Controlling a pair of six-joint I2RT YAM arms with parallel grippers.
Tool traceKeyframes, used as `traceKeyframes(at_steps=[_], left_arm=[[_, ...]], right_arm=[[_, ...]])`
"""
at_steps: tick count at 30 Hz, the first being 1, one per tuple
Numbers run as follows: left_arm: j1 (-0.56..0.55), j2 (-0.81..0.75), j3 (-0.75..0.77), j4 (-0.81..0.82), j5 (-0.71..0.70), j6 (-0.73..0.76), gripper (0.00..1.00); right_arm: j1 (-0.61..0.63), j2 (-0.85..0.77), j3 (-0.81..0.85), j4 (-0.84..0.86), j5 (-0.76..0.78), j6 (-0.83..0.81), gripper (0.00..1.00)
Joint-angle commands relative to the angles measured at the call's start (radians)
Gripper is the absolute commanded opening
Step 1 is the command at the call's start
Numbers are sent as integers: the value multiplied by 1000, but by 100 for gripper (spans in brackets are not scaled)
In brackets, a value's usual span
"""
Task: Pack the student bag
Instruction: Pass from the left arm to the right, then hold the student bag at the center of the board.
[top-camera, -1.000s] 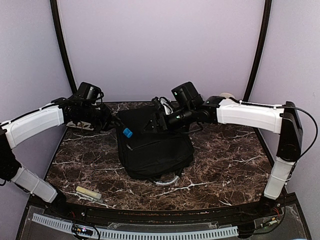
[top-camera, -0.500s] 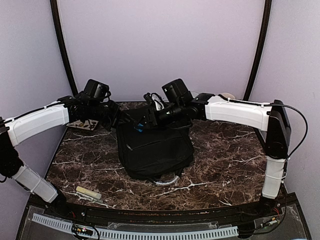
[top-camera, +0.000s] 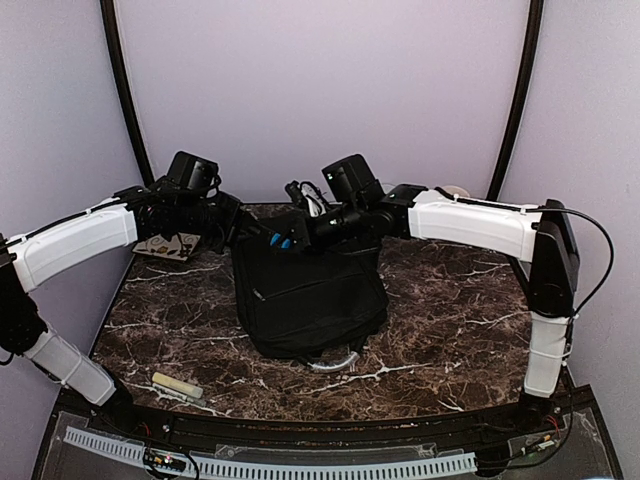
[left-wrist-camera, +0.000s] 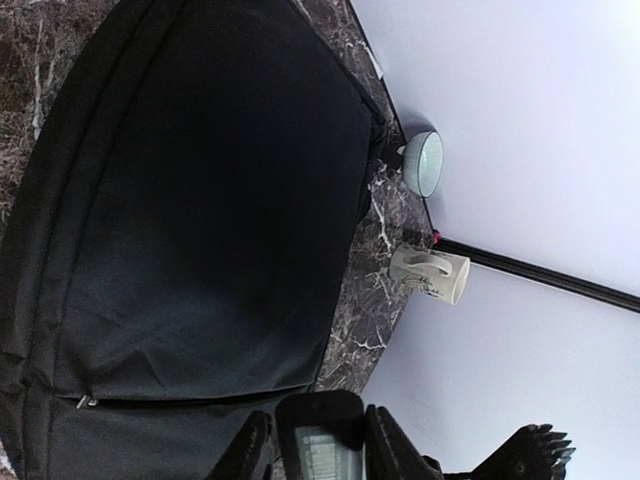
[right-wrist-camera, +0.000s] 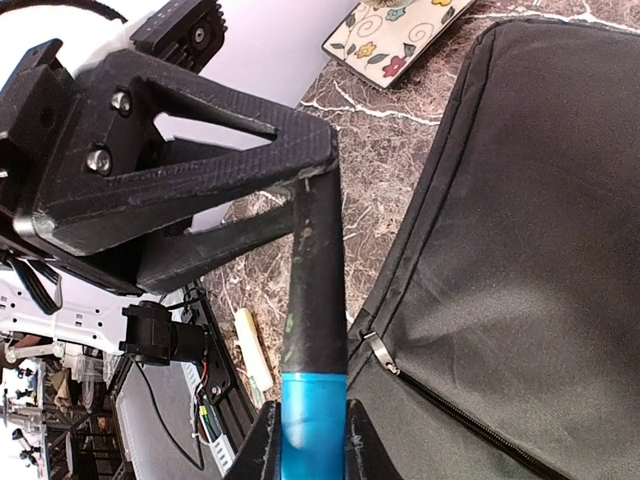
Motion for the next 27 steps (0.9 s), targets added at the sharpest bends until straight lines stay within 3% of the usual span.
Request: traceKeyframes(at_steps=[1, 4, 7, 11, 14, 19, 27], left_arm=[[-8, -22, 29, -96, -47, 86, 40], [-7, -30, 56, -175, -101, 216, 54], [-7, -48, 59, -236, -166, 395, 60], [-7, -100, -18, -225, -139, 731, 60], [-7, -177, -163, -165, -59, 880, 59], [-8, -328, -420, -108, 39, 888, 56], [-7, -481, -690, 123, 260, 911, 61]], right_arm=[[-10, -36, -33, 49, 25, 1, 11], [-39, -78, -89, 49, 37, 16, 9], [-82, -125, -132, -1, 41, 22, 6], [-139, -189, -175, -123, 7, 10, 4], [-168, -231, -202, -220, -52, 18, 3], [-173, -299, -248, -317, -188, 106, 1], [-177, -353, -410, -115, -375, 468, 1]])
